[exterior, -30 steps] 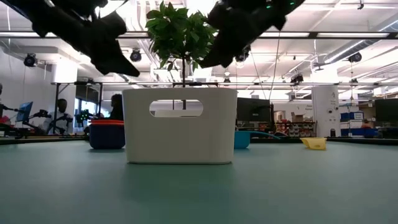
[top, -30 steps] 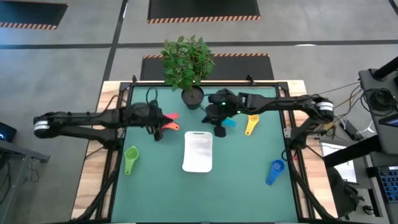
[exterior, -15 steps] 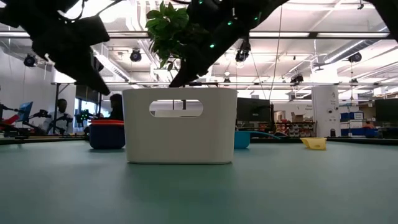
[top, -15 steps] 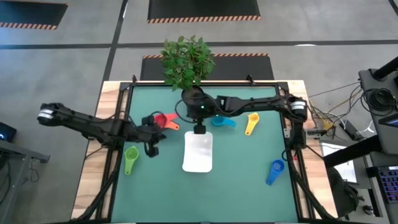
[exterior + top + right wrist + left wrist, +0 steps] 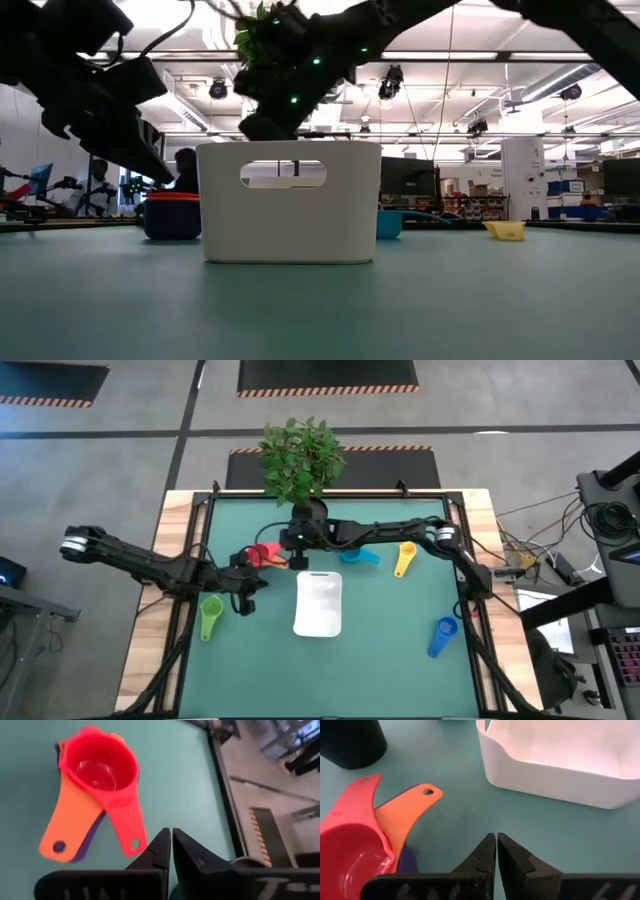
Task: Nest measuring cups in basket
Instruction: Stack the red measuring cup on top of the orange measuring cup
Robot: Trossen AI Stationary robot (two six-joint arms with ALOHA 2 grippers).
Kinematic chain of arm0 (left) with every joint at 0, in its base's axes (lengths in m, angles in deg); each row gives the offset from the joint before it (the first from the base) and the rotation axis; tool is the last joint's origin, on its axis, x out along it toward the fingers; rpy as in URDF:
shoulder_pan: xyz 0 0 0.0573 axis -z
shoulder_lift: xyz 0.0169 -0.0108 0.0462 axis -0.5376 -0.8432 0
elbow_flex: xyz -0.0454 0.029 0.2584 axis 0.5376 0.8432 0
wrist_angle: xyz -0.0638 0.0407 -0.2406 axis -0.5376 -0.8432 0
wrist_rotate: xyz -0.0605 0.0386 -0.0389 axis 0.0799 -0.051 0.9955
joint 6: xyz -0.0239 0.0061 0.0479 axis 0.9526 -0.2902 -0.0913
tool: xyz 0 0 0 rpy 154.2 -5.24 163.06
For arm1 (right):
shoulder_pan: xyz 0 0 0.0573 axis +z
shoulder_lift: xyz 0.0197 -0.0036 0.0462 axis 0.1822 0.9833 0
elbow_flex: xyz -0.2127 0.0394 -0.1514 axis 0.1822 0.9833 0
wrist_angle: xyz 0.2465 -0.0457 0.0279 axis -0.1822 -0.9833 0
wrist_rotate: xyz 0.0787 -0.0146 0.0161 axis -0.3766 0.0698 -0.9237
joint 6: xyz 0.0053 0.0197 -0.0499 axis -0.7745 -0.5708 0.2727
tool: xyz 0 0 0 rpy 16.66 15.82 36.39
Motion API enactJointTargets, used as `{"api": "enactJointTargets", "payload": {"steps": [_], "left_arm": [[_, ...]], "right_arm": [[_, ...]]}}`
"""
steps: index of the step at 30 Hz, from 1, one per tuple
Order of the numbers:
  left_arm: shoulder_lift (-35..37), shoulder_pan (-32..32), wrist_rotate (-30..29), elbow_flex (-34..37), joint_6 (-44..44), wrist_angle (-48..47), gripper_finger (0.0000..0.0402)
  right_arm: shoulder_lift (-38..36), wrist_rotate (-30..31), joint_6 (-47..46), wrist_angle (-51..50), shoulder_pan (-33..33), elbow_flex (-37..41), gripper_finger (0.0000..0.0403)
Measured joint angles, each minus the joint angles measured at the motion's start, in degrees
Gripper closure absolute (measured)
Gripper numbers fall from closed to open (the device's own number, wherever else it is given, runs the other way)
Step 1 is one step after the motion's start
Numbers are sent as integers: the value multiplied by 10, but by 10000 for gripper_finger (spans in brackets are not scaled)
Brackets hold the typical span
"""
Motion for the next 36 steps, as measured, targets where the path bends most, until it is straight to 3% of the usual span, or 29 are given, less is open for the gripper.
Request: {"api": "enactJointTargets", "payload": {"steps": [7,13,18,25,36], "left_arm": [[-4,0,-70,24,34,39,402],[-10,0,-73,46,41,81,402],[-28,0,-73,55,45,106,402],[-105,0,-76,55,41,187,402],[-242,-1,-146,55,36,321,402]], "right_arm": [[82,4,-11,-90,0,-138,394],[134,5,-10,-128,-1,-211,394],[147,3,-10,-125,-8,-226,394],[152,-25,-20,-111,-23,-225,394],[160,-74,-31,-106,-30,-224,394]]}}
